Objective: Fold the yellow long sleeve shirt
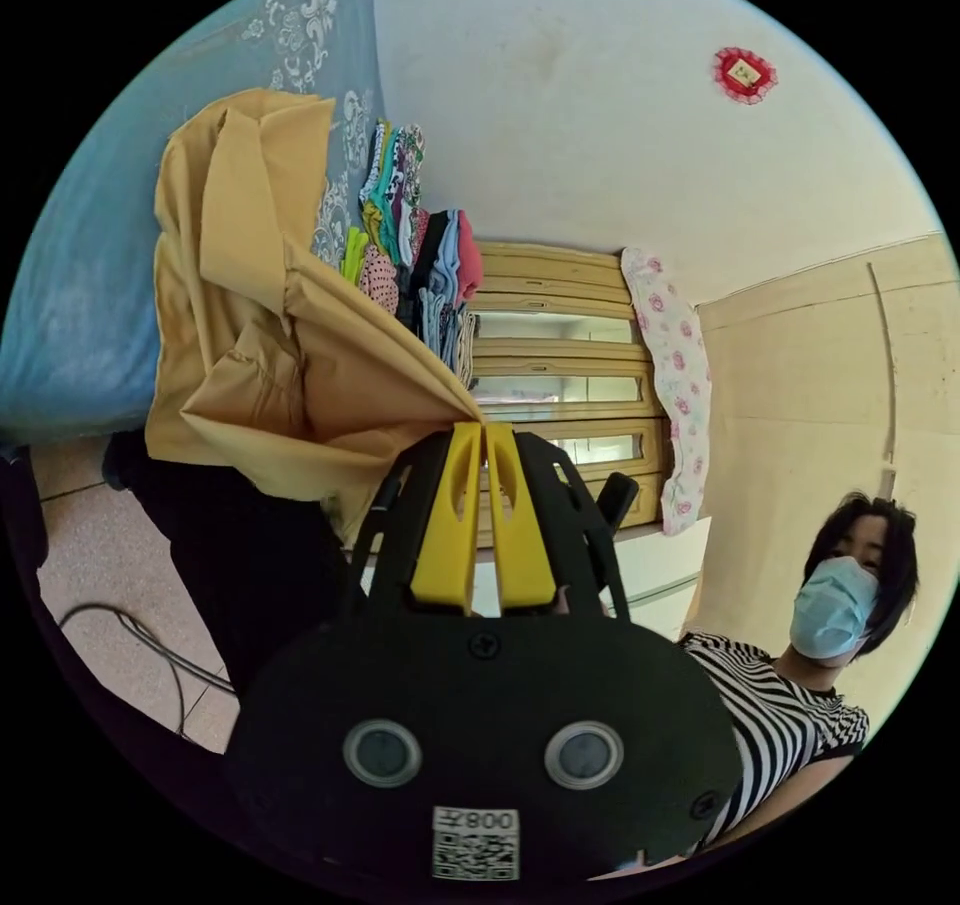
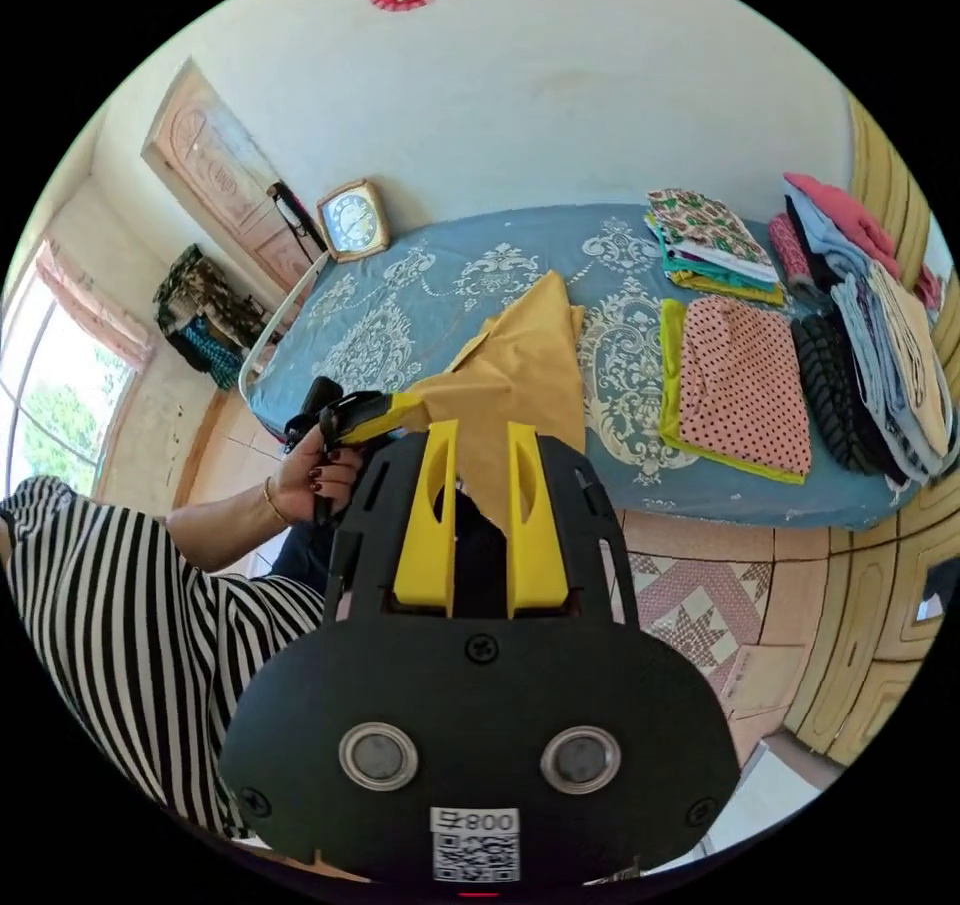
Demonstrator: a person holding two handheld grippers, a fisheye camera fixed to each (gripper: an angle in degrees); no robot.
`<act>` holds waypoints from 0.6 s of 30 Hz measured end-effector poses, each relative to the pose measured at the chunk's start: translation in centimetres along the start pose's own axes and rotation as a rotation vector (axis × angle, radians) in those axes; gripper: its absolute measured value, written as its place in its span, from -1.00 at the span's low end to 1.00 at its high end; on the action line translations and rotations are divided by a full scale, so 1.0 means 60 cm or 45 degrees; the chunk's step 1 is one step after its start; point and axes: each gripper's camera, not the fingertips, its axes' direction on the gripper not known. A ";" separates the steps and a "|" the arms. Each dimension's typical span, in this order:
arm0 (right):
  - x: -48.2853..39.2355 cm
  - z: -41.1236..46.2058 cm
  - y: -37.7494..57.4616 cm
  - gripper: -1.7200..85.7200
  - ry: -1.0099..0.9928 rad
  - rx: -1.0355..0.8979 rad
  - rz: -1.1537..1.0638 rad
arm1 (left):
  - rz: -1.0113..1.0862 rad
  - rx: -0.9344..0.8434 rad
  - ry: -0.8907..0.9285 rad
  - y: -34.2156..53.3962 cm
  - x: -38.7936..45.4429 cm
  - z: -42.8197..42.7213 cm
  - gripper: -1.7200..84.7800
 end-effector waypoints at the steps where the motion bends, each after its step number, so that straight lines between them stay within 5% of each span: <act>1: -0.026 0.039 0.001 -0.77 0.035 -0.058 -0.066 | -0.003 -0.007 0.005 -0.002 0.002 0.008 -0.95; 18: -0.090 0.260 0.049 -0.73 0.230 -0.066 -0.032 | 0.028 -0.103 -0.111 -0.062 0.037 0.196 -0.95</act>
